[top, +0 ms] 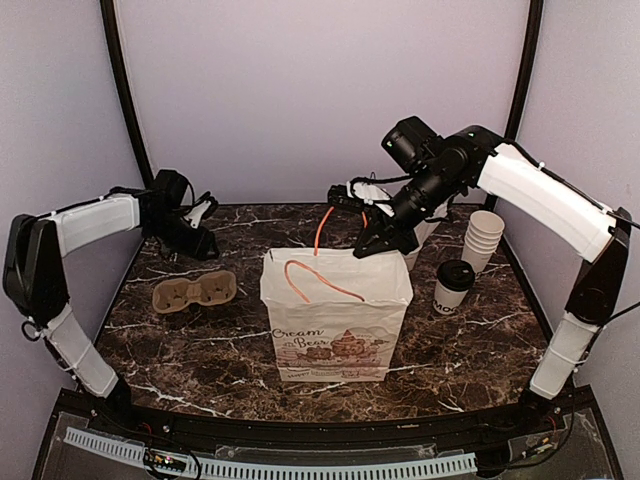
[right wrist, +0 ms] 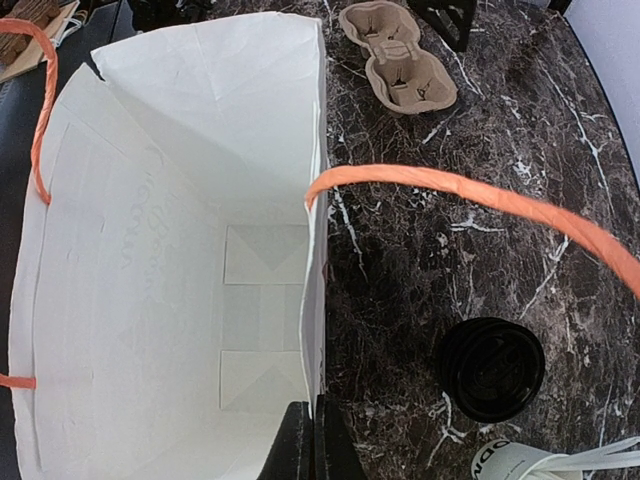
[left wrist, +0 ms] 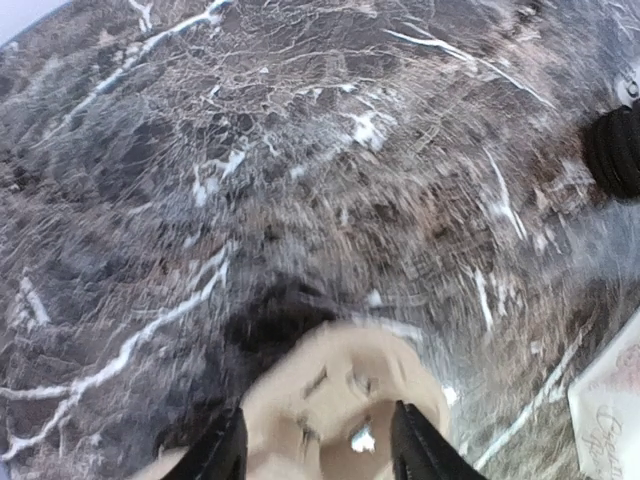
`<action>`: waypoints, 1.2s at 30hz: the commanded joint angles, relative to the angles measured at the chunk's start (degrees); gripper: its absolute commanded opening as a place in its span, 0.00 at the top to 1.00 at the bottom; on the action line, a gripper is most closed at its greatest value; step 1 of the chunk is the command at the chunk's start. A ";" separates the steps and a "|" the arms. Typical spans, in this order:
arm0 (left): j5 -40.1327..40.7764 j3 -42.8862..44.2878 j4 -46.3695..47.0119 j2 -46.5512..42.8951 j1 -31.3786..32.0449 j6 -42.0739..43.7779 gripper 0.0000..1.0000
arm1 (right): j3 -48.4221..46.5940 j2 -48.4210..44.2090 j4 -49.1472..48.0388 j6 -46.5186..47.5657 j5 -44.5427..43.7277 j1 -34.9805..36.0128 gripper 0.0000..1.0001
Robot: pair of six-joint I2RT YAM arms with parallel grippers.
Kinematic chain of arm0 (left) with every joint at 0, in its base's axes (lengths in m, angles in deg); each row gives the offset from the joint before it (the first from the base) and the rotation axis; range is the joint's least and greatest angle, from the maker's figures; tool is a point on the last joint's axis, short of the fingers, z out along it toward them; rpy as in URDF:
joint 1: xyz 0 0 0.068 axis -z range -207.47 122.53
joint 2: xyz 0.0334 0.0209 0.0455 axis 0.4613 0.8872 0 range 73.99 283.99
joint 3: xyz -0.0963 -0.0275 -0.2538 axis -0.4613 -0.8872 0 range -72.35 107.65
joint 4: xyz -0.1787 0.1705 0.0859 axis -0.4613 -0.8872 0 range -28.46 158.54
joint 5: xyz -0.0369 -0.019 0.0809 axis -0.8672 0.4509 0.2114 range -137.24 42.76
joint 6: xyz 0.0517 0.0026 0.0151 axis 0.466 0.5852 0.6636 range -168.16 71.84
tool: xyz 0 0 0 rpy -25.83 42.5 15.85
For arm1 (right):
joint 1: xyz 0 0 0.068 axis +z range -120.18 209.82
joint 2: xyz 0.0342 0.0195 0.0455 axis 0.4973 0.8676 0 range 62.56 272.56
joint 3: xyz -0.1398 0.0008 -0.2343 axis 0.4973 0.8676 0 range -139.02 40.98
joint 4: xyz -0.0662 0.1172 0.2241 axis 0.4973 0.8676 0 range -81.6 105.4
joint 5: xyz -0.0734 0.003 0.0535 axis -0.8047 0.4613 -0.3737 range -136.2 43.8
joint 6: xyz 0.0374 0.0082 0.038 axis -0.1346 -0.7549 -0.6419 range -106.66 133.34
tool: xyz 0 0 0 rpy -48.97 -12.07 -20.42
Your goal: Pack the takeout coffee
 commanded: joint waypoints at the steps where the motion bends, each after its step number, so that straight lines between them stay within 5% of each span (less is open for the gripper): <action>1: 2.77 -15.93 9.53 -16.26 0.10 12.93 0.40 | 0.38 -0.94 0.13 -0.27 0.29 0.51 1.00; 4: 4.92 -21.14 12.80 -20.86 0.10 20.00 0.28 | -0.04 -0.91 0.36 -0.15 0.72 0.53 1.00; 9: 3.72 -19.20 8.62 -18.24 0.10 20.92 0.32 | -0.49 -0.87 0.73 -0.14 1.54 0.55 1.00; 13: 3.58 -15.80 4.74 -14.50 0.25 18.31 0.45 | -0.19 -1.07 0.82 -0.14 1.48 0.53 1.00; 23: -18.92 -13.05 -0.03 -9.55 12.46 18.05 0.80 | -0.54 -0.29 1.18 -0.14 1.04 0.53 1.00; 27: -14.79 -9.71 -5.62 -1.25 13.50 16.49 0.91 | -0.29 -0.35 1.20 -0.14 1.15 0.53 1.00; 36: -0.72 -0.42 -7.38 8.98 13.52 13.32 0.88 | 0.48 -0.77 0.92 -0.17 0.95 0.63 1.00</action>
